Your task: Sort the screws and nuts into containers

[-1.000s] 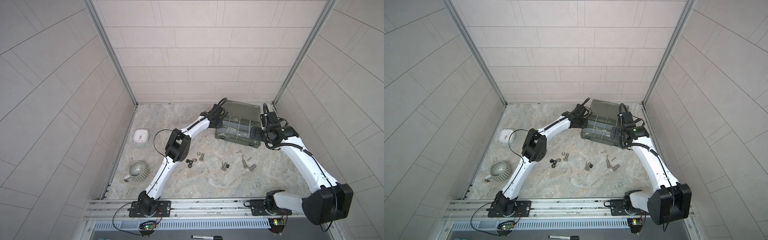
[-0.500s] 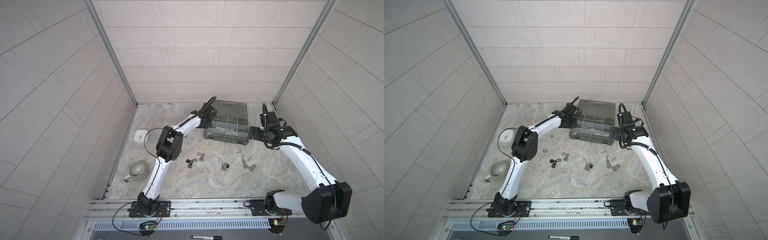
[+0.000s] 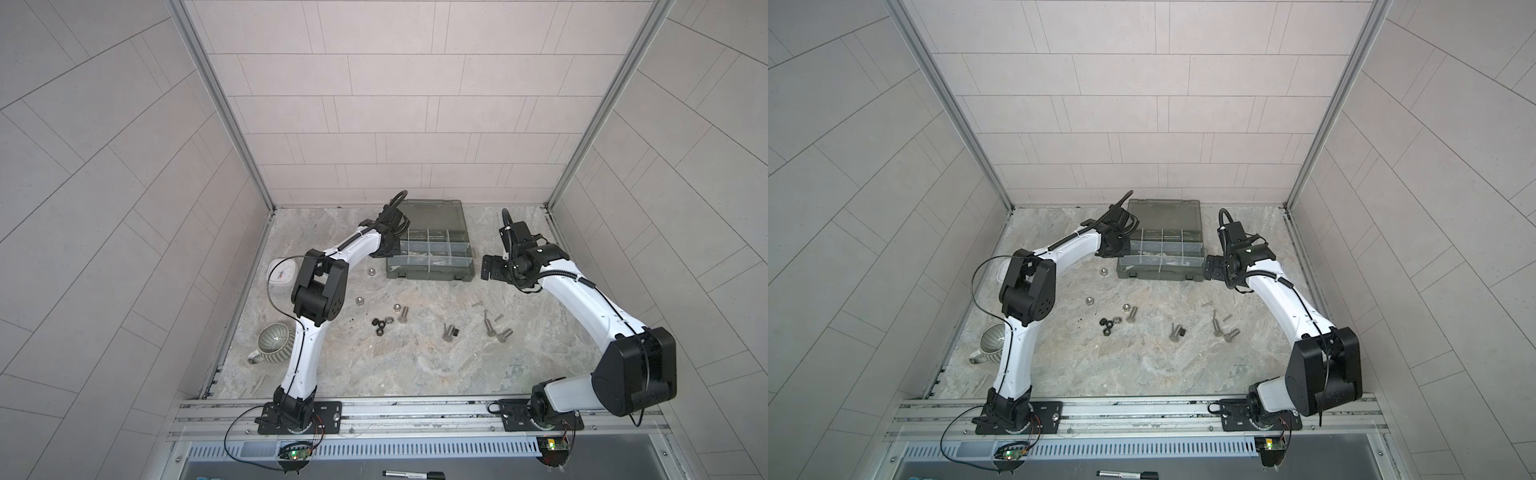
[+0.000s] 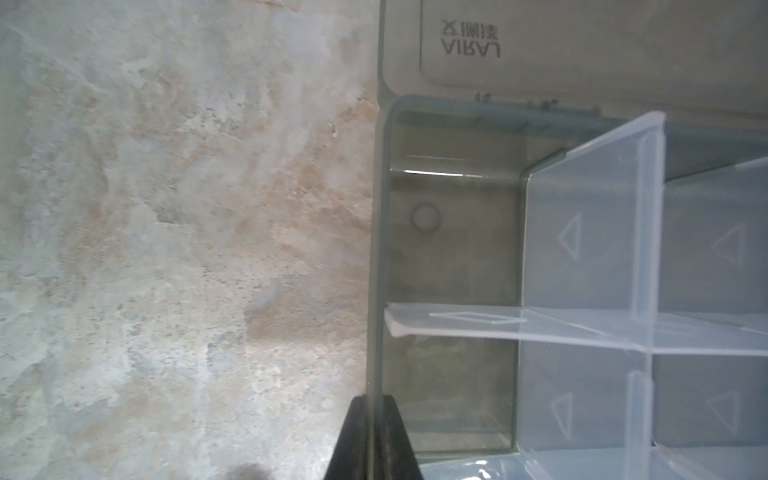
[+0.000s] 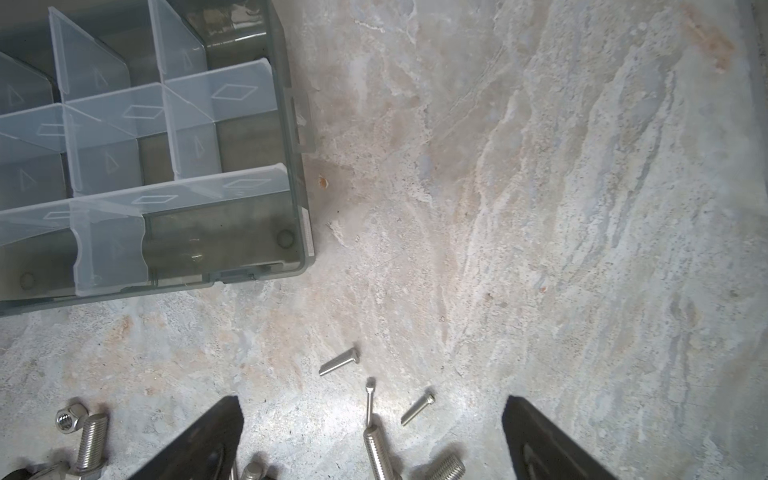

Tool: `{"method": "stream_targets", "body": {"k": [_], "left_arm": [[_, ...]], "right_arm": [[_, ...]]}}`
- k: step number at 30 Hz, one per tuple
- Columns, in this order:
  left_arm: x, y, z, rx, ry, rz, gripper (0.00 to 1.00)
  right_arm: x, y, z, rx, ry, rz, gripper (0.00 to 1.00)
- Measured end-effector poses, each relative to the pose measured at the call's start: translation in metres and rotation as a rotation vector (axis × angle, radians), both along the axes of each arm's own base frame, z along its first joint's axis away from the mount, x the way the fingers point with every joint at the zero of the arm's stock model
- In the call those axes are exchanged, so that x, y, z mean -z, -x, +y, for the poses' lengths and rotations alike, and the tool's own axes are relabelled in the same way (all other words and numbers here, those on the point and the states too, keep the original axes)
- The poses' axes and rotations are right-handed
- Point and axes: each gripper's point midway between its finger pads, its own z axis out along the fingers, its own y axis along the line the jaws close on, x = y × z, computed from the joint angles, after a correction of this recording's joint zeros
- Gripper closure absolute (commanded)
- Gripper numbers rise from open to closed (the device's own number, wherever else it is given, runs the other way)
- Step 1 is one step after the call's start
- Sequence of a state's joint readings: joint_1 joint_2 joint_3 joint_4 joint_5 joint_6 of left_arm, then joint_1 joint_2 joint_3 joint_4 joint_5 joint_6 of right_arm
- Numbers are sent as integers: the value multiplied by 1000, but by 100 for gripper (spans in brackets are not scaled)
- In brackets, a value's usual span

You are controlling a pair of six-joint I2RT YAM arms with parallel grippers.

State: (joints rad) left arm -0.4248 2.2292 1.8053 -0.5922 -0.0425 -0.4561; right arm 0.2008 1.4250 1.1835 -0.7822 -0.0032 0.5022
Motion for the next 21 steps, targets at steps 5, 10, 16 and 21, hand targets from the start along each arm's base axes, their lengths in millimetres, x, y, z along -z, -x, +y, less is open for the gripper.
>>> {"method": "stream_targets", "body": {"k": [5,10,16,21], "left_arm": [[0,-2,5,-5,4,4,100],[0,-1,3,12,13,9,69],[-3,-2,-2,29,35,7,30],[-22,0,-3,45,52,-18,27]], "right_arm": [[3,-7,9,-16,-24,27,2],[6,-6,13,-25,-37,57,3],[10,0,12,-24,-38,87,8],[16,9,12,-25,-37,123,10]]}}
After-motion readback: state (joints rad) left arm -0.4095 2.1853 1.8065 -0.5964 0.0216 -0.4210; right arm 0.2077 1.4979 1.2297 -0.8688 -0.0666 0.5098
